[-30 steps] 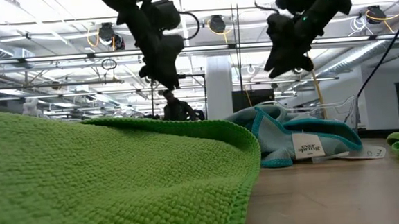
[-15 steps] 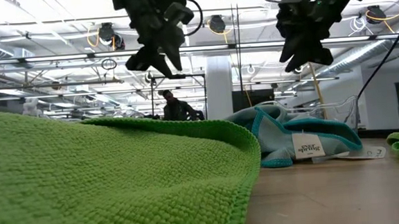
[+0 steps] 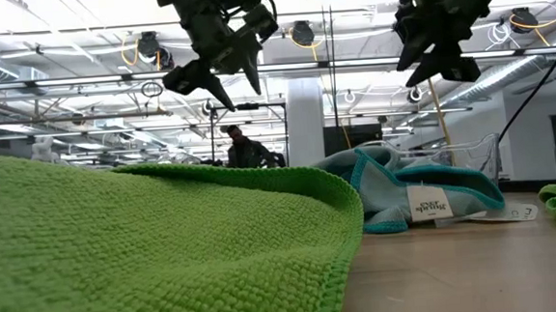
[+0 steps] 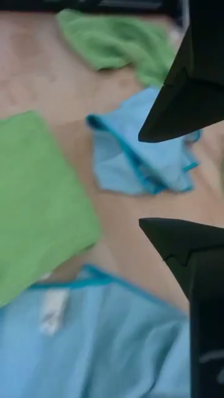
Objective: Sort microfiber towel by color & place in baskets
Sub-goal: Put the top green towel into the right transparent bin
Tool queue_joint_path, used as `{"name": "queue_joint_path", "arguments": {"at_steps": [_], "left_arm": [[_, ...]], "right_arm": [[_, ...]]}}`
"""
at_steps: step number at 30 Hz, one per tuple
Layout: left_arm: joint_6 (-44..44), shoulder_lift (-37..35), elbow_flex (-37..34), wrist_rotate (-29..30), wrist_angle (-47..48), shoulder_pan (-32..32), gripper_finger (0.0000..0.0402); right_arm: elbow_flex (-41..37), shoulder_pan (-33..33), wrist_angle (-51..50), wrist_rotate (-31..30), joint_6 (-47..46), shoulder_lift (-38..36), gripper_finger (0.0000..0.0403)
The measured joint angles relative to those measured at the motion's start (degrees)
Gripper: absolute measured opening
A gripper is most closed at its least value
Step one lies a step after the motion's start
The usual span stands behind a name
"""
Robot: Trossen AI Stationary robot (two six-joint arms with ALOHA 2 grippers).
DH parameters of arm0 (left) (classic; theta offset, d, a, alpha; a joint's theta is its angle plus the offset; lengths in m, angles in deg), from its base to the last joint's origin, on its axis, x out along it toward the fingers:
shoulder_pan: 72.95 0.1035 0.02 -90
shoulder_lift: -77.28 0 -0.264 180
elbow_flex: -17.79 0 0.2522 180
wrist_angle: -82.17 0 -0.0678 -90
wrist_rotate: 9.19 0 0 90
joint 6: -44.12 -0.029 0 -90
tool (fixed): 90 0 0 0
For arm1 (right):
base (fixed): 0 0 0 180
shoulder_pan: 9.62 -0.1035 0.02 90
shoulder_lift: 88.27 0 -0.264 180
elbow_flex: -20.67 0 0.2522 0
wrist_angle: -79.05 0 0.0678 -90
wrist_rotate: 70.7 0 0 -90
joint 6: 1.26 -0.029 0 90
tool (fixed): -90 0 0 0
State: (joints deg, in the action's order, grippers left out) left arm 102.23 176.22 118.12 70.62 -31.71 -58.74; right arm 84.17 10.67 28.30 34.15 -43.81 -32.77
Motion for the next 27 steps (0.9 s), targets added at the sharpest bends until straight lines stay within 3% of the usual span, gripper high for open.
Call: {"name": "queue_joint_path", "arguments": {"at_steps": [3, 5, 12, 22, 27], "left_arm": [[-8.28, 0.00, 0.00, 3.19, -0.02, -0.03, 0.0204], [-11.19, 0.00, 0.00, 0.90, 0.23, -0.15, 0.0198], [-2.36, 0.29, 0.02, -0.65, -0.46, -2.28, 0.0197], [10.28, 6.53, 0.02, -1.08, -3.30, -1.29, 0.0313], [12.90, 11.21, 0.02, -0.81, -3.80, 0.65, 0.0323]], "right_arm": [[-0.02, -0.87, 0.09, 0.06, -1.16, -0.60, 0.0128], [-0.02, -1.03, 0.07, 0.23, -1.37, -0.61, 0.0128], [0.00, -1.02, 0.07, 0.45, -0.80, -0.61, 0.0128], [-0.02, 0.50, -1.85, 6.66, 10.34, -0.61, 0.0128], [-0.02, 1.80, -4.61, 13.84, 19.49, -0.61, 0.0128]]}}
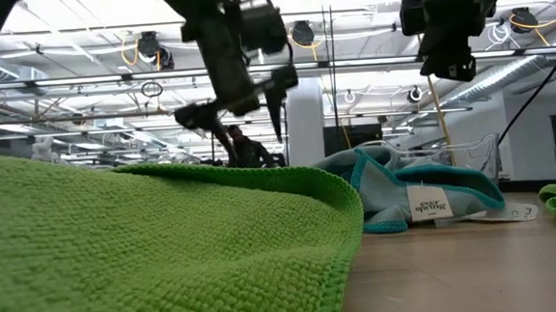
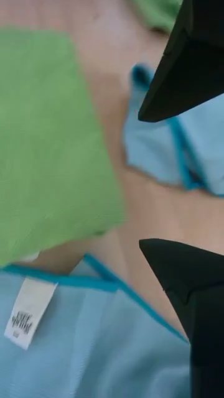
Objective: Sort microfiber towel by color & place in baskets
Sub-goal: Put the top green towel into the right transparent bin
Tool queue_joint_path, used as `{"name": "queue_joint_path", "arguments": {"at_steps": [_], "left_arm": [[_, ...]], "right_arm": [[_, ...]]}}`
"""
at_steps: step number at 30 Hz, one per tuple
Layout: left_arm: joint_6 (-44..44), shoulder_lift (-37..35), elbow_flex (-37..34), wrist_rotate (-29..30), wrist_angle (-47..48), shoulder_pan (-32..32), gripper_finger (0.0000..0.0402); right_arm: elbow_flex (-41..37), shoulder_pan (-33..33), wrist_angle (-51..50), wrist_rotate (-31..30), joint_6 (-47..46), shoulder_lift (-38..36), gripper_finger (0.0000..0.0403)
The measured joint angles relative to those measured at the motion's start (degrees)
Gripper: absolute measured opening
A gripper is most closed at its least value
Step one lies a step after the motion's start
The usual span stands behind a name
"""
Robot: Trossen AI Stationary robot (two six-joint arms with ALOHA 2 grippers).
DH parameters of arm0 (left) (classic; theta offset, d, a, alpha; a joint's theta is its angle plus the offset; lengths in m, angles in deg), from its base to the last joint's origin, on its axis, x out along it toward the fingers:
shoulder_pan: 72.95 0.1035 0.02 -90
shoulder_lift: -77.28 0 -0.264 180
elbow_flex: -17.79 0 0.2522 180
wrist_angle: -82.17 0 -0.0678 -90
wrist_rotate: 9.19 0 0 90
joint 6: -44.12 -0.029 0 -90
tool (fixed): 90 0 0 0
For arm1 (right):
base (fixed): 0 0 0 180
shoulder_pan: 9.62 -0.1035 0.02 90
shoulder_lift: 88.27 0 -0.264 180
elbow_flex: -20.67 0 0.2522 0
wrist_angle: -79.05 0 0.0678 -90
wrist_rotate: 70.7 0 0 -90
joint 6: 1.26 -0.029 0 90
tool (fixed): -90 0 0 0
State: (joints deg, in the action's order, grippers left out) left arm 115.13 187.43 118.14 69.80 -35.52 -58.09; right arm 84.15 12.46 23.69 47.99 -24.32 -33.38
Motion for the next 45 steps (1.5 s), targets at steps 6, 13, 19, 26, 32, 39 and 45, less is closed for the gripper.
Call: {"name": "queue_joint_path", "arguments": {"at_steps": [6, 13, 19, 26, 32, 39, 45], "left_arm": [[1.79, 5.36, 0.00, -1.58, -6.90, 2.01, 0.0280], [3.95, 7.80, -0.02, -1.78, -9.21, 3.76, 0.0235], [3.96, 4.53, 0.03, -1.09, -11.41, 2.73, 0.0240], [3.06, 4.11, -0.31, 1.94, -6.71, 1.42, 0.0246], [3.24, 4.42, -3.35, 3.10, -8.28, 1.60, 0.0246], [3.73, 4.35, -7.76, 3.36, -11.98, 1.85, 0.0246], [4.33, 4.33, -11.46, 2.68, -19.08, 1.74, 0.0246]], "right_arm": [[0.00, 0.41, -2.24, 7.69, 6.83, 0.00, 0.0128], [0.00, 0.41, -4.02, 10.48, 11.29, 0.00, 0.0128], [0.00, 0.41, -3.60, 9.30, 11.90, 0.02, 0.0128], [0.00, 0.48, -1.46, 2.94, 9.82, 0.29, 0.0128], [0.00, 1.49, 0.85, 2.75, 6.37, 1.72, 0.0128], [0.00, 1.86, 1.13, 2.82, 4.93, 2.59, 0.0128], [0.00, 1.86, 1.11, 2.88, 3.55, 2.60, 0.0128]]}}
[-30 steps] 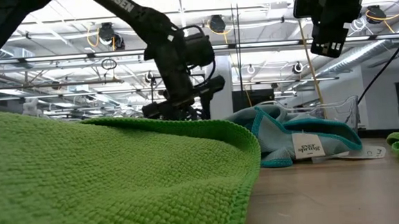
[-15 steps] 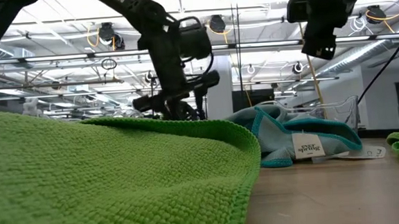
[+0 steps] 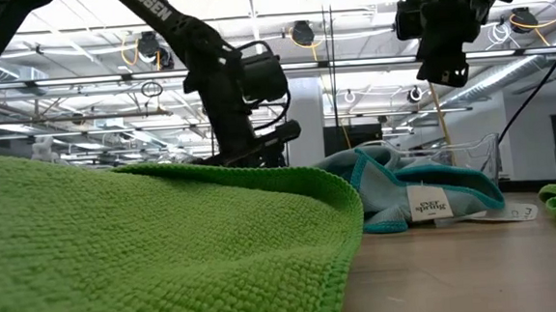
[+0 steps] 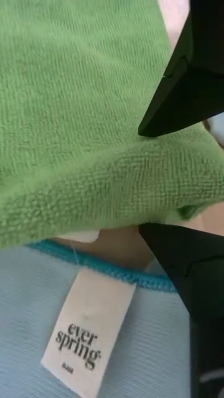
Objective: Sort microfiber towel by color & place in baskets
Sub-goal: Put the top green towel into the right transparent bin
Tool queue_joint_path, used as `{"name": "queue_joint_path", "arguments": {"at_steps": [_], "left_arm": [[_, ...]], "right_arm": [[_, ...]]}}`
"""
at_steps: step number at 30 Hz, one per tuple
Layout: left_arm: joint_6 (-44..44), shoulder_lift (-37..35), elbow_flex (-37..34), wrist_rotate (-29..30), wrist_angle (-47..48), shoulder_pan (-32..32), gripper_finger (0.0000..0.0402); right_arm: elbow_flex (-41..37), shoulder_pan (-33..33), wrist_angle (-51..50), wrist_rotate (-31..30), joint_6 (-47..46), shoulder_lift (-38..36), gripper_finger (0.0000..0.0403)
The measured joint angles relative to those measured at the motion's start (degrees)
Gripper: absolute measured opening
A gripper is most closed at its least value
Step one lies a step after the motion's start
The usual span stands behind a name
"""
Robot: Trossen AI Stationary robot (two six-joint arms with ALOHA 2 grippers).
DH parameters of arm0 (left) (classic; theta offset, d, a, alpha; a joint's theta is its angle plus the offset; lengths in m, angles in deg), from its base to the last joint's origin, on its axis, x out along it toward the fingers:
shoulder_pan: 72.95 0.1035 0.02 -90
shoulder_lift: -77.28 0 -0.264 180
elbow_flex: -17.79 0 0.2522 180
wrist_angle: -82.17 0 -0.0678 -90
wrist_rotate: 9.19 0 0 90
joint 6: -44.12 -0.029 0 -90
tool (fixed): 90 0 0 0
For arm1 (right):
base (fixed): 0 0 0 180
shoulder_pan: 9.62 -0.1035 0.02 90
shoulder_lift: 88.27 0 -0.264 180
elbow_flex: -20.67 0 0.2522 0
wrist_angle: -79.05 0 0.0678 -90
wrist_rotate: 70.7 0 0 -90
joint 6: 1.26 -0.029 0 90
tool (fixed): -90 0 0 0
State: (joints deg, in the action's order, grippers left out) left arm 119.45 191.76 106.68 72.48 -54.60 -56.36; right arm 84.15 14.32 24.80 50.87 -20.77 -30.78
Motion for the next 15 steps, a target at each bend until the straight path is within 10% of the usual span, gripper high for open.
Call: {"name": "queue_joint_path", "arguments": {"at_steps": [15], "left_arm": [[0.03, -0.35, -4.80, 2.94, -6.89, -1.03, 0.0217]], "right_arm": [[0.00, -0.02, -0.02, 0.20, 1.07, 0.00, 0.0128]]}}
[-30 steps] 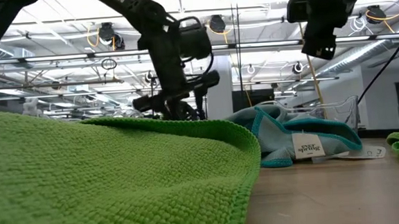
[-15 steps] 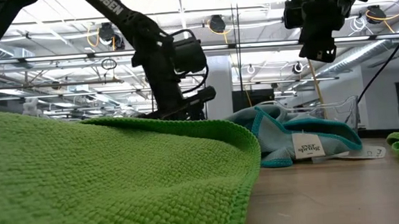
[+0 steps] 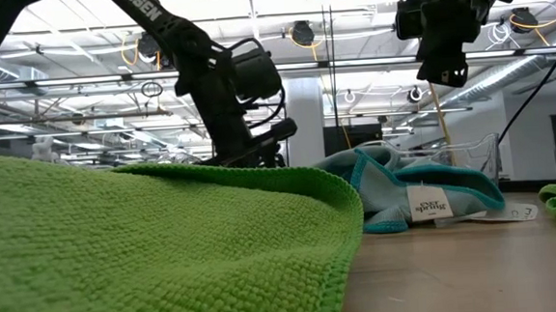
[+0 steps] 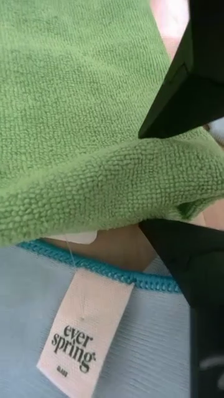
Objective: Sort microfiber towel by color & place in baskets
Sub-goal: Put the top green towel into the right transparent bin
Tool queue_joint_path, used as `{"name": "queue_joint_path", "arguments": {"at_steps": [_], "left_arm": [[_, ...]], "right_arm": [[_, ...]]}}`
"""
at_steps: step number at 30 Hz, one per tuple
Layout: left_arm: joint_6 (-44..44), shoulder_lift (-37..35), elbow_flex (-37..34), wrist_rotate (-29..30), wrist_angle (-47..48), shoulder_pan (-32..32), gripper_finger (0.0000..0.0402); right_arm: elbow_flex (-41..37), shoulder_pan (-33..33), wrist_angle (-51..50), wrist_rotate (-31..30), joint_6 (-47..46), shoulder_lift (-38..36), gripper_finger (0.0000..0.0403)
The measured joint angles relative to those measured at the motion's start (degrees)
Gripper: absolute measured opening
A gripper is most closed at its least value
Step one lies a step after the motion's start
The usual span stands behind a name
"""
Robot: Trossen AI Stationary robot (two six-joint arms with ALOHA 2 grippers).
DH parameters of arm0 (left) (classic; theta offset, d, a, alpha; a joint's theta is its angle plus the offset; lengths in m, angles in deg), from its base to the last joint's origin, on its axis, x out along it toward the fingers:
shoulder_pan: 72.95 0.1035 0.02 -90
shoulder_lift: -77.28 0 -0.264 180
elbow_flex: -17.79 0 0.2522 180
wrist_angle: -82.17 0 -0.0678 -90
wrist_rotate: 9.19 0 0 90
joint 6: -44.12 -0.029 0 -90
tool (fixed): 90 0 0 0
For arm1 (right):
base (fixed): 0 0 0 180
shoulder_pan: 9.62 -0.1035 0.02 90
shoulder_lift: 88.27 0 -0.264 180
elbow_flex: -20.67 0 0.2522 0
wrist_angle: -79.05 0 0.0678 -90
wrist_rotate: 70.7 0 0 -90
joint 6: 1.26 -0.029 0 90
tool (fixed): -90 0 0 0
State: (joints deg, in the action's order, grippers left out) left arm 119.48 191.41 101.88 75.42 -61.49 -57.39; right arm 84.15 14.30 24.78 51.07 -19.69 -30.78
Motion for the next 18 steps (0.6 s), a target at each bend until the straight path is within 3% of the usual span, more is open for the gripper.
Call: {"name": "queue_joint_path", "arguments": {"at_steps": [8, 12, 18], "left_arm": [[0.91, 0.51, -0.14, 3.70, -1.09, -1.01, 0.0139], [-0.66, 2.48, 0.02, 1.95, -3.75, -0.97, 0.0106], [-4.01, 3.43, 0.04, 6.51, -7.46, -3.01, 0.0013]], "right_arm": [[0.00, 0.00, 0.00, 0.02, 0.62, 0.00, 0.0128], [0.00, 0.02, 0.66, 0.00, 0.94, 0.00, 0.0128], [0.00, 0.02, 1.46, 0.01, 0.07, 0.00, 0.0128]]}}
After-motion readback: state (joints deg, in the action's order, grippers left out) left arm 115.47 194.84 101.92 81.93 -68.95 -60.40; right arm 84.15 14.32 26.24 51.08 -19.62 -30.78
